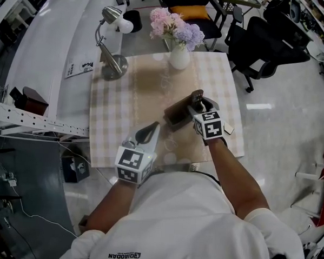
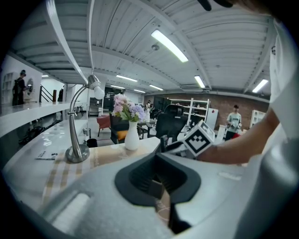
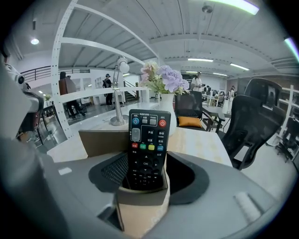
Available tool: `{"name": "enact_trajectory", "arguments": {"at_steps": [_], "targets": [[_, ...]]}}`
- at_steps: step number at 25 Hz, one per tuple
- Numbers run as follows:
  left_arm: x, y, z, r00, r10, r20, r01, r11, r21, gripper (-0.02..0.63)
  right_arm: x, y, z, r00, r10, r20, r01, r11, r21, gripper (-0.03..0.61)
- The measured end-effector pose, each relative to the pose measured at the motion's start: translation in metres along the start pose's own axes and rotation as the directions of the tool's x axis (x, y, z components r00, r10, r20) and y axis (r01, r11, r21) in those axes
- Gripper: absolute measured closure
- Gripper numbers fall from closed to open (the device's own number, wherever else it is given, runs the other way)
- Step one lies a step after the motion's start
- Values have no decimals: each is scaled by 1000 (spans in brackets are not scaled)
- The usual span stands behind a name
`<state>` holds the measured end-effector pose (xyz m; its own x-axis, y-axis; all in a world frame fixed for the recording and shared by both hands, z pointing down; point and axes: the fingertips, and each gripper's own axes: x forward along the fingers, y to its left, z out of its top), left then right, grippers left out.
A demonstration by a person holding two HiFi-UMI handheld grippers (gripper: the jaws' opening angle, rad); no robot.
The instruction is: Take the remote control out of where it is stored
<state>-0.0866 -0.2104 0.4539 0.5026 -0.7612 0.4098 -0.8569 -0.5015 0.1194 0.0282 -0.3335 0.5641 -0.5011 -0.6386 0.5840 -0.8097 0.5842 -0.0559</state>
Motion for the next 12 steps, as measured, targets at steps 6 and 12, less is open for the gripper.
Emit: {"name": "enact_trajectory", "arguments": {"at_steps": [6, 12], "targets": [[-2, 3, 0, 1000, 4, 7, -4, 1000, -3, 611, 0, 1, 1, 1000, -6, 3, 6, 1000, 0, 330], [-3, 2, 0, 1000, 1, 10, -1, 1000, -4, 611, -10, 4, 11, 998, 7, 57, -8, 1000, 16, 331]]}}
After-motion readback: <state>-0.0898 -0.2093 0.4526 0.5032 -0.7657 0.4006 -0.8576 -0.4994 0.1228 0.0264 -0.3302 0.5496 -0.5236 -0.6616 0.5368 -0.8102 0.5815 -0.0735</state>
